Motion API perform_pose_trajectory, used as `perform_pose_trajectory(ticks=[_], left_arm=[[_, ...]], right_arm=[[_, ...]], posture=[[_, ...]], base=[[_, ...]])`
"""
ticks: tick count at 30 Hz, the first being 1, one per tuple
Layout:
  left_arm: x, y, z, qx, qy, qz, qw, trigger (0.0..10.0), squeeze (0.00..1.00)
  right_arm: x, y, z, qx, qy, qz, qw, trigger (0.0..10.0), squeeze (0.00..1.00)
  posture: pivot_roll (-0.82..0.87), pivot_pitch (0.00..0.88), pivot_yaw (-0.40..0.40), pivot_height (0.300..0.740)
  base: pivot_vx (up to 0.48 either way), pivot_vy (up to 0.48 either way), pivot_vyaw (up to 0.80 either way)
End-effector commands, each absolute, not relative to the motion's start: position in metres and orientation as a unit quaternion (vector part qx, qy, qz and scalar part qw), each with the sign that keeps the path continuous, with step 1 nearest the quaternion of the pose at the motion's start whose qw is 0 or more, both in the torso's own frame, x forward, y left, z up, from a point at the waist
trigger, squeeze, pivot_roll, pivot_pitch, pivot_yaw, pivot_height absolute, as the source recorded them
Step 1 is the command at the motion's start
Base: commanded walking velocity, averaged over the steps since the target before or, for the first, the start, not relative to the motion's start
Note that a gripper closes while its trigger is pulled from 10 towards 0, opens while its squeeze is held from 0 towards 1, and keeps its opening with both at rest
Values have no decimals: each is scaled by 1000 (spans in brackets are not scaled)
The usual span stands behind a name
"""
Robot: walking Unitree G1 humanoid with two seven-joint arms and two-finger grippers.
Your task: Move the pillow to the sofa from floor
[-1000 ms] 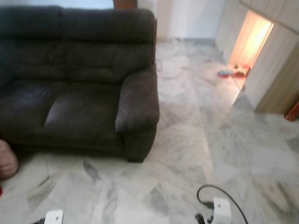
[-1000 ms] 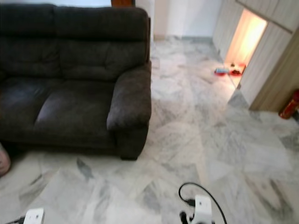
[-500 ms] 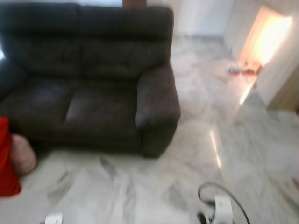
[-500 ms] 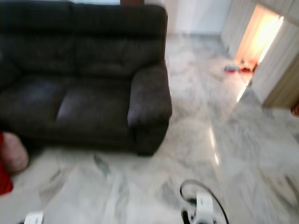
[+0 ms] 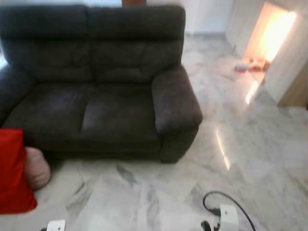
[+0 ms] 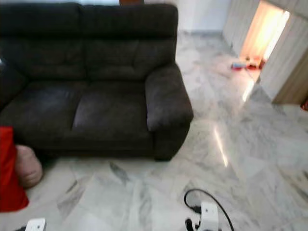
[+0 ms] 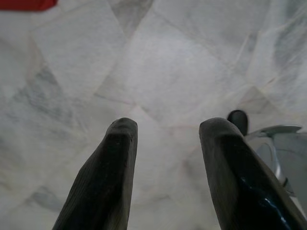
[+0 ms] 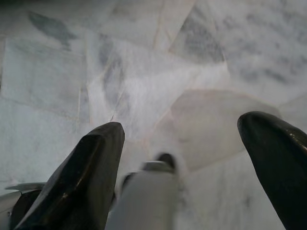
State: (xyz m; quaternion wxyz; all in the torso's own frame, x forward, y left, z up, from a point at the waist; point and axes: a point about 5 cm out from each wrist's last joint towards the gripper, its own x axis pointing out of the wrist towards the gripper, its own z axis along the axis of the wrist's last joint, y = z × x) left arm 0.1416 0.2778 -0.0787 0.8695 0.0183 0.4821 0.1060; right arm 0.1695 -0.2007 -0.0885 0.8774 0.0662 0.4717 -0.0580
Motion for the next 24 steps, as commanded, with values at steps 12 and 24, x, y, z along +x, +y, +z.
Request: perform_pose_trajectory(ticks=[12, 24], left_arm=[[139, 275, -80, 22, 488, 98, 867, 10000, 0], [139, 277, -80, 27, 488, 98, 867, 10000, 0]], right_arm=[[164, -203, -90, 62, 478, -60, 874, 10000, 0], [164, -200, -91, 70, 475, -62, 875, 10000, 0]], posture=[[-37, 0, 40, 740], [-29, 0, 46, 740]], base=[[0, 416, 0], [0, 416, 0]])
